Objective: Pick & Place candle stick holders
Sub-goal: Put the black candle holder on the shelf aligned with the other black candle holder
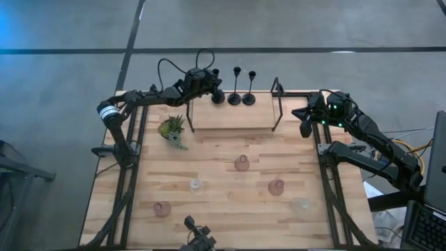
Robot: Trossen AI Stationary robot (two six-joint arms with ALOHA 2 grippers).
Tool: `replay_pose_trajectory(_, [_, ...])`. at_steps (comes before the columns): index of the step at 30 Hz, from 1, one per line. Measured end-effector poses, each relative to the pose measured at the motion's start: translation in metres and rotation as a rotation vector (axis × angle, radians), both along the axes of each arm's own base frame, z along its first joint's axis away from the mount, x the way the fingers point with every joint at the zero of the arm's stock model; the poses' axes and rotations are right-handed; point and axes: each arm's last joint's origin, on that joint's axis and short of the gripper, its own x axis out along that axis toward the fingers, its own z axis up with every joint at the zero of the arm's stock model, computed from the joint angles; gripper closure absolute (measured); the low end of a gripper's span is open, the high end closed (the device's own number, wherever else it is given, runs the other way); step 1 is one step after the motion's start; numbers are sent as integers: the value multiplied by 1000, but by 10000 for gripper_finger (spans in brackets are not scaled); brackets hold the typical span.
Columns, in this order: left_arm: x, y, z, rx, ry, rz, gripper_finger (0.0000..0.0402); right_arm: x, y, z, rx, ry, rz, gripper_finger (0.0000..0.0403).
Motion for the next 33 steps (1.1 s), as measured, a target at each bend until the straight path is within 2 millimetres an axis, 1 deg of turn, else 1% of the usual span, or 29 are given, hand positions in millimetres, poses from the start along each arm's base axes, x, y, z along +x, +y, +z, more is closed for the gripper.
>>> replay_pose_trajectory(10, [6, -8, 1, 24, 12, 9, 391, 0, 0, 0, 0, 0, 0, 374])
replay_pose_trajectory(33, [6, -9, -1, 30, 40, 27, 391, 0, 0, 0, -1, 1, 1, 374])
